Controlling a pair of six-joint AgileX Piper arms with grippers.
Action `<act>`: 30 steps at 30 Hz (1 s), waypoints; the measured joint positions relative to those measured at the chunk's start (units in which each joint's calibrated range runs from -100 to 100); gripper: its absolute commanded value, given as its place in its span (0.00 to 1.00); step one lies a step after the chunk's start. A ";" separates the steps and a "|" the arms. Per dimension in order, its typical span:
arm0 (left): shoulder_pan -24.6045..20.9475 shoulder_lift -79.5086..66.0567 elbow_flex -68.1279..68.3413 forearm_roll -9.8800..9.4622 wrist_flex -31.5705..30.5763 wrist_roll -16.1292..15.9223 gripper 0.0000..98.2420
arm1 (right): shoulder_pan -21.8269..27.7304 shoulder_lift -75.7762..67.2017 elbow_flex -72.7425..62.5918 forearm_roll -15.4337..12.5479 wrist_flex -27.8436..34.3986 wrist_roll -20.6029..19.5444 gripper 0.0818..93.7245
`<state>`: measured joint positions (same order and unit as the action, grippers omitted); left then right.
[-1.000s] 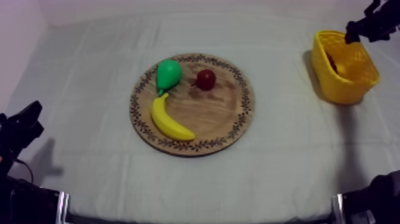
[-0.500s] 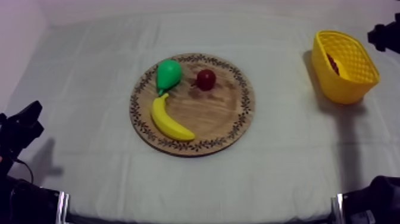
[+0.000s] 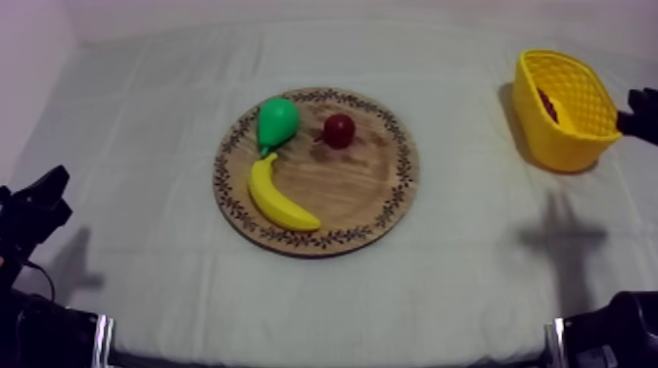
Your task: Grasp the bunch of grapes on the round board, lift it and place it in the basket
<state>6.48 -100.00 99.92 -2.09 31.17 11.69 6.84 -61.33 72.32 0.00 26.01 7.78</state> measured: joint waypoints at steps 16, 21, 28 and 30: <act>0.00 0.00 0.00 0.00 0.00 0.00 0.00 | -2.26 -26.28 25.17 -3.94 -7.50 -1.10 0.00; 0.00 0.00 0.00 0.00 0.00 0.00 0.00 | -2.53 -32.46 27.18 -3.92 -5.71 -3.89 0.00; 0.00 0.00 0.00 0.00 0.00 0.00 0.00 | -2.88 -34.34 27.31 -5.07 -0.37 -4.11 0.00; 0.00 0.00 0.00 0.00 0.00 0.00 0.00 | -3.14 -34.34 27.31 -4.40 1.96 -4.41 0.00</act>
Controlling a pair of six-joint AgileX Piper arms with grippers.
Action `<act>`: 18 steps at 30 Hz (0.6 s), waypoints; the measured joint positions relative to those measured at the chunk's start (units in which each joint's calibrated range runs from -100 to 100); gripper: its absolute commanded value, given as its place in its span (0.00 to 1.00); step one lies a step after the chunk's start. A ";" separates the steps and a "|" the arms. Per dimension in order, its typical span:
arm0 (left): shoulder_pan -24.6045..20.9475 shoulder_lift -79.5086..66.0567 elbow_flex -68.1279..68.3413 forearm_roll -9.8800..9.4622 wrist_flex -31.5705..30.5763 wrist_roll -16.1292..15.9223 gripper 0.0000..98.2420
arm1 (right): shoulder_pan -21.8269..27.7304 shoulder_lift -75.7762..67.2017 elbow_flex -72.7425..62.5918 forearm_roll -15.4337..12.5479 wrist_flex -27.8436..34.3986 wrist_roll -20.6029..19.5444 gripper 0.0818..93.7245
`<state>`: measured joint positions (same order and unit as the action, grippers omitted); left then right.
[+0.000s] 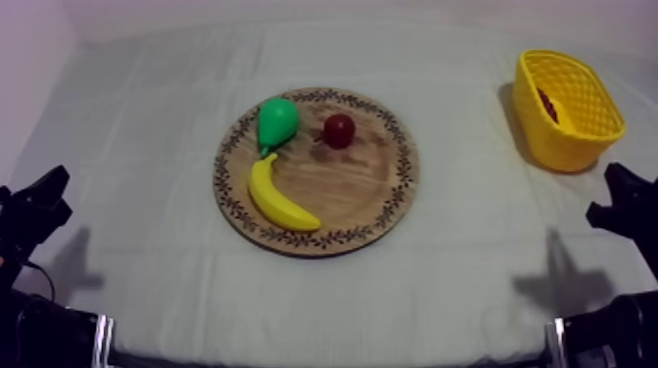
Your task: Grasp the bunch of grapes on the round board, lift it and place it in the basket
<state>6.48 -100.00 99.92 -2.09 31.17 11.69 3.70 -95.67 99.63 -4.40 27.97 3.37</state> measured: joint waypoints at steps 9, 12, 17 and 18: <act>0.00 0.00 0.00 0.00 0.00 0.00 0.00 | -0.81 -0.04 0.00 1.66 4.80 -3.77 0.01; 0.00 0.00 0.00 0.00 0.00 0.00 0.00 | -0.90 -0.04 0.00 2.51 6.25 -4.29 0.00; 0.00 0.00 0.00 0.00 0.00 0.00 0.00 | -0.90 -0.04 0.00 2.62 6.40 -3.37 0.00; 0.00 0.00 0.00 0.00 0.00 0.00 0.00 | -0.90 -0.04 0.00 2.68 6.40 -3.59 0.00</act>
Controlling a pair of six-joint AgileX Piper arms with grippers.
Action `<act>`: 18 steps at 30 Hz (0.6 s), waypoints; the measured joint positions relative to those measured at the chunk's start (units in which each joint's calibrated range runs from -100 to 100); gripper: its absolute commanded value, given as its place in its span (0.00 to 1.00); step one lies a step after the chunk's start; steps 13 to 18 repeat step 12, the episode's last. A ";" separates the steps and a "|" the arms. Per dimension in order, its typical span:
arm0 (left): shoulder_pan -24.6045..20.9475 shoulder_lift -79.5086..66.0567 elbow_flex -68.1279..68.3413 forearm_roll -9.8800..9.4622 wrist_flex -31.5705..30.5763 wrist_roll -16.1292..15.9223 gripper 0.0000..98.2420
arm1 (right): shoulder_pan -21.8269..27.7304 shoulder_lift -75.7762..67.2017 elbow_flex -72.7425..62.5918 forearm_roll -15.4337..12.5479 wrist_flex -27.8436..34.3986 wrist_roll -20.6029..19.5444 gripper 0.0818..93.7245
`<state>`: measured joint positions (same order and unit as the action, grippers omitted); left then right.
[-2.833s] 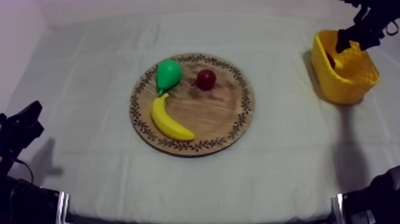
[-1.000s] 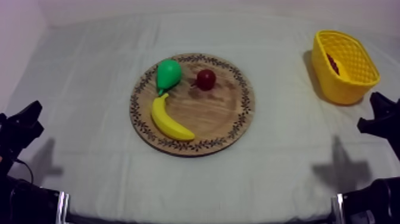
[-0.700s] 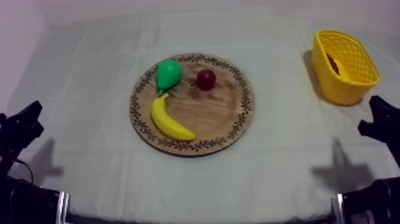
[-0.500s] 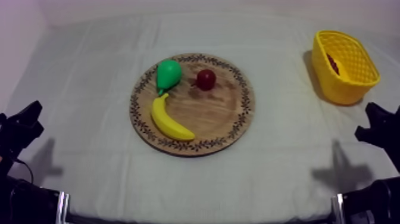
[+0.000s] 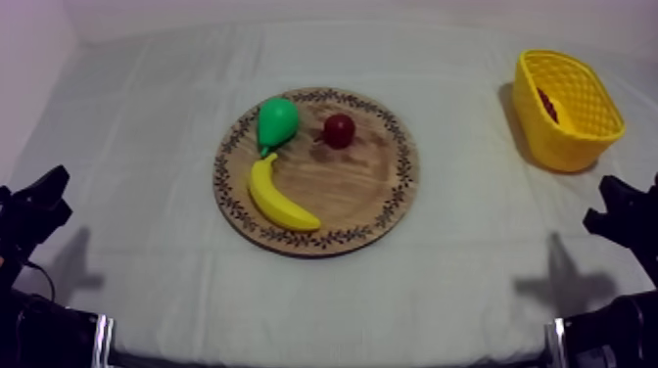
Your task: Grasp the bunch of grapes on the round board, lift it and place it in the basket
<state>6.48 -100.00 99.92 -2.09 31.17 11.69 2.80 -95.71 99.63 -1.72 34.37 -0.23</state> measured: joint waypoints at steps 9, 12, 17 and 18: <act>0.00 0.00 0.00 0.00 0.00 0.00 0.00 | 0.00 0.00 0.00 0.05 0.00 6.23 0.00; 0.00 0.00 0.00 0.00 0.00 0.00 0.00 | 0.00 0.00 0.00 0.05 0.00 9.75 0.00; 0.00 0.00 0.00 0.00 0.00 0.00 0.00 | 0.00 0.00 0.00 0.05 0.00 9.75 0.00; 0.00 0.00 0.00 0.00 0.00 0.00 0.00 | 0.00 0.00 0.00 0.05 0.00 9.75 0.00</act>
